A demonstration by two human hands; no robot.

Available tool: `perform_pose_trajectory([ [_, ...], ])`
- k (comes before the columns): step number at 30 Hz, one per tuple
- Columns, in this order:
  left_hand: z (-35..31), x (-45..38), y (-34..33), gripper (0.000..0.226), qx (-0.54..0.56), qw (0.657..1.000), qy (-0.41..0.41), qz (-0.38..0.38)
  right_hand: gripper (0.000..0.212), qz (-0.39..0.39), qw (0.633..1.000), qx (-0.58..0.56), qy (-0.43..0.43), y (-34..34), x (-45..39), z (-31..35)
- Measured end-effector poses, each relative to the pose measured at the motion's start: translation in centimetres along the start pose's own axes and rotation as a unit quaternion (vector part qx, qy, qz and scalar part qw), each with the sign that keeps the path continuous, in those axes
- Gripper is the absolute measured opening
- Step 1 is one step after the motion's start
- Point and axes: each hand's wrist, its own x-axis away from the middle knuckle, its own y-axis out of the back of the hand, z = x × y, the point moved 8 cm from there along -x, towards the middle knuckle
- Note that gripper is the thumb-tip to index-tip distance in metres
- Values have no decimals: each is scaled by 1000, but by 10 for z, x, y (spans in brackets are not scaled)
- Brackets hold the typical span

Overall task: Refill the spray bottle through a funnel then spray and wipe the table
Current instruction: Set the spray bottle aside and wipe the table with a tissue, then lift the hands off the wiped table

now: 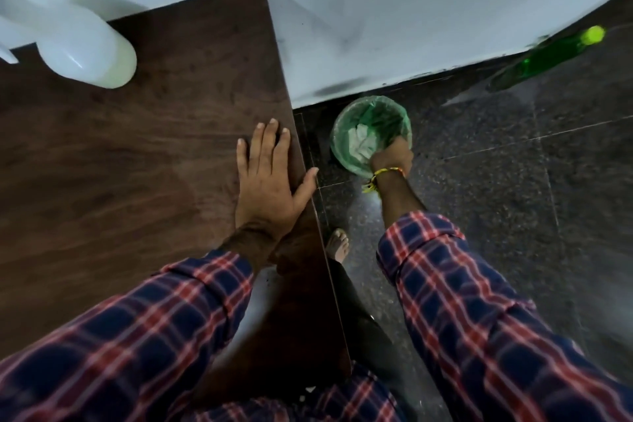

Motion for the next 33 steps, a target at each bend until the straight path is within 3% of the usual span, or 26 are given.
perform_pose_trajectory([
  [9, 1, 1, 0, 70, 11, 999, 16, 38, 34, -78, 990, -109, 39, 20, 95, -10],
  [15, 3, 6, 18, 66, 62, 993, 27, 95, 22, -135, 981, -92, 110, 46, 160, -20],
  [18, 19, 47, 51, 57, 108, 991, 15, 72, 15, -161, 970, -92, 155, 39, 197, -18],
  [24, 138, 173, 98, 46, 142, 988, 53, 29, 40, -195, 954, -110, 198, -20, 299, 3],
  [33, 361, 279, 163, 34, 133, 971, 198, 21, 25, -96, 972, -8, 215, -173, 411, 51],
])
